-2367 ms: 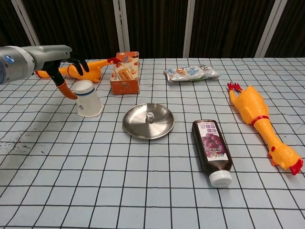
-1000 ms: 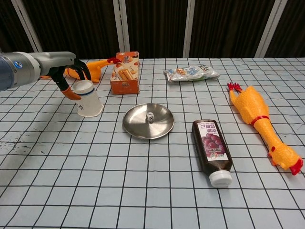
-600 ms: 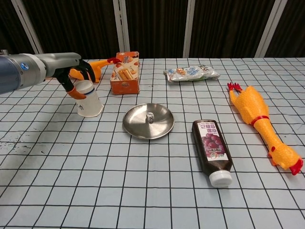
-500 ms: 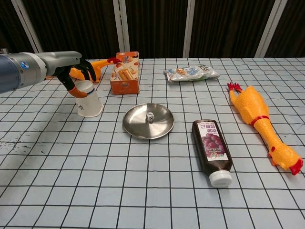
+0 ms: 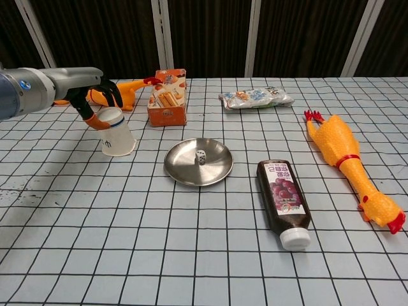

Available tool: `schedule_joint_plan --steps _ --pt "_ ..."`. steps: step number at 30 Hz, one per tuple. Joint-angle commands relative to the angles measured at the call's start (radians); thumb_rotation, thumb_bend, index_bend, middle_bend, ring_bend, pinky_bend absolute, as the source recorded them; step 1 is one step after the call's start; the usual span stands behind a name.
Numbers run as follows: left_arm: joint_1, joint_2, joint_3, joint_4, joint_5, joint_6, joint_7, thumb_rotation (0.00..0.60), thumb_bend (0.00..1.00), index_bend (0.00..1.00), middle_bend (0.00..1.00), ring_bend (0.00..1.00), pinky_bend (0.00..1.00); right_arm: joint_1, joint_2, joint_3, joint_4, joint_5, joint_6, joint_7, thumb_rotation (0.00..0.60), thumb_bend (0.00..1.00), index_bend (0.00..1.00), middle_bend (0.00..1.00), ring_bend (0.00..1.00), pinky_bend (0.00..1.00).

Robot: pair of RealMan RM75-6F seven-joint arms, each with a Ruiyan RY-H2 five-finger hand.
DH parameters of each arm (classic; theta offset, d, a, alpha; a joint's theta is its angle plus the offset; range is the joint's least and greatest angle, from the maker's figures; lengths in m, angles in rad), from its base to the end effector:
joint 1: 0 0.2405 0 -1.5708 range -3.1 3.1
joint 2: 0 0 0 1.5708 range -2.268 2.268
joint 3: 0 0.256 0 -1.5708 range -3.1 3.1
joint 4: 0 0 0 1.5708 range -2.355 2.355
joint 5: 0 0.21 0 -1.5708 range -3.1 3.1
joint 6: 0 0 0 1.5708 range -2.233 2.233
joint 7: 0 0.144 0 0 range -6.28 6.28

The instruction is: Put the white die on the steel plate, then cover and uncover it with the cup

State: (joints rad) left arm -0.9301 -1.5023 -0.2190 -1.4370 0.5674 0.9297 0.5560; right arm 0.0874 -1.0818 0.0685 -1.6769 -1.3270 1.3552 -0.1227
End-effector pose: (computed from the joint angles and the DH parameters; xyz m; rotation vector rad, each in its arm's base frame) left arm -0.1470 0.4004 0.0076 -1.6748 -1.0707 -0.6986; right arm -0.3282 -0.1822 0.1588 1.3407 -0.9942 0.6943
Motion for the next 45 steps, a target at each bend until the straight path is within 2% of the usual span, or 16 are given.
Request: schedule_joint_plan --steps 1,9,16,32,45 --pt "-0.004 -0.001 0.003 -0.001 -0.007 -0.002 0.008 0.600 0.44 0.26 0.23 0.00 0.00 0.000 0.002 0.001 -0.002 0.005 -0.003 -0.002 0.600 0.21 0.10 0.09 0.07 0.00" --pt "-0.010 -0.006 0.005 -0.002 -0.018 0.006 0.018 0.600 0.44 0.26 0.26 0.00 0.00 -0.002 0.006 0.000 -0.009 0.009 -0.002 -0.003 0.600 0.21 0.12 0.09 0.07 0.00" --pt "-0.013 -0.006 0.004 -0.006 -0.018 0.009 0.020 0.600 0.50 0.27 0.27 0.00 0.00 0.001 0.005 0.004 -0.006 0.015 -0.006 0.000 0.600 0.21 0.12 0.09 0.07 0.00" --pt "-0.011 -0.002 0.011 0.006 -0.030 0.001 0.013 0.600 0.50 0.29 0.29 0.00 0.00 0.001 0.007 0.002 -0.008 0.020 -0.011 -0.001 0.600 0.21 0.12 0.09 0.07 0.00" --pt "-0.012 -0.006 0.014 0.010 -0.023 0.002 0.011 0.600 0.54 0.35 0.35 0.01 0.00 0.000 0.008 0.003 -0.009 0.027 -0.012 -0.003 0.600 0.21 0.12 0.09 0.07 0.00"
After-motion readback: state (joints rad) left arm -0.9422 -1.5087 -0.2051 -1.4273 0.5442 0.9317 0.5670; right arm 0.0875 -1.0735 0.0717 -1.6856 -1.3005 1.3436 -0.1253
